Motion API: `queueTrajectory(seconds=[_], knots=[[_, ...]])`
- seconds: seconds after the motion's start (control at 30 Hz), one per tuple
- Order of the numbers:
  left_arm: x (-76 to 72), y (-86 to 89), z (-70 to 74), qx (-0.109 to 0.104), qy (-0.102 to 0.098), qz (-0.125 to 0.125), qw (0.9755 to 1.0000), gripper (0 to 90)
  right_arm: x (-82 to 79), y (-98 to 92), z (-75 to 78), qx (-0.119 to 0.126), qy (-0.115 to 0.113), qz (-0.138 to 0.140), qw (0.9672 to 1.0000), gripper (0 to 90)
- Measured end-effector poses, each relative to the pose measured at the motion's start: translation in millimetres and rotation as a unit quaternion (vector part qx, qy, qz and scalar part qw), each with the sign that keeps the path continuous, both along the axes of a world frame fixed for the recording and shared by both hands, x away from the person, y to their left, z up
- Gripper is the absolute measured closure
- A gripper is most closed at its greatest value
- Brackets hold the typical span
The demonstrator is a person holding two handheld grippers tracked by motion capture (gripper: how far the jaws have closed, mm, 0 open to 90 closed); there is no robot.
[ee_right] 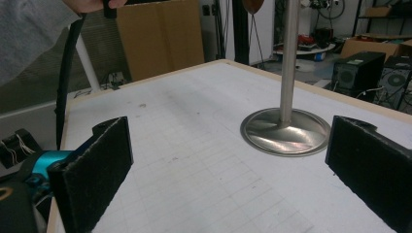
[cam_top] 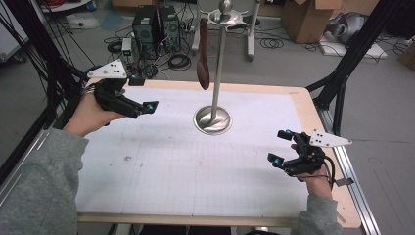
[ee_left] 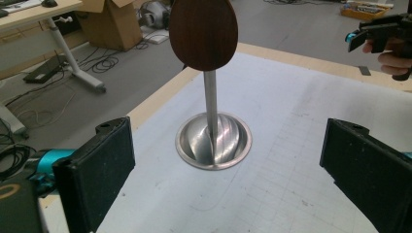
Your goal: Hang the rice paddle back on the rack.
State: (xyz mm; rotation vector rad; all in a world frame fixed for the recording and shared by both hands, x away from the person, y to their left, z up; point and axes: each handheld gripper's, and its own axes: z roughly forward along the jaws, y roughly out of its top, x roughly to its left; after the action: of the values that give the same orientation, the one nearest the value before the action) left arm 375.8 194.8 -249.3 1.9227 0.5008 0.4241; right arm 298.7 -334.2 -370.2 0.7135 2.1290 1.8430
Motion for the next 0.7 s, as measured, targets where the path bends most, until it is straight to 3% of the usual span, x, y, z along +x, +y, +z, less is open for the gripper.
queueTrajectory(seconds=[0.4, 0.7], knots=[[-8.8, 13.8, -26.5, -0.014, 0.003, 0.015, 0.9998, 6.1, 3.0, 0.1, 0.3, 0.005, -0.004, -0.001, 1.0000, 1.9], [-19.8, 27.0, -37.1, -0.027, -0.003, 0.023, 0.9994, 6.1, 3.7, 1.7, 1.0, 0.005, -0.007, 0.001, 1.0000, 1.9]])
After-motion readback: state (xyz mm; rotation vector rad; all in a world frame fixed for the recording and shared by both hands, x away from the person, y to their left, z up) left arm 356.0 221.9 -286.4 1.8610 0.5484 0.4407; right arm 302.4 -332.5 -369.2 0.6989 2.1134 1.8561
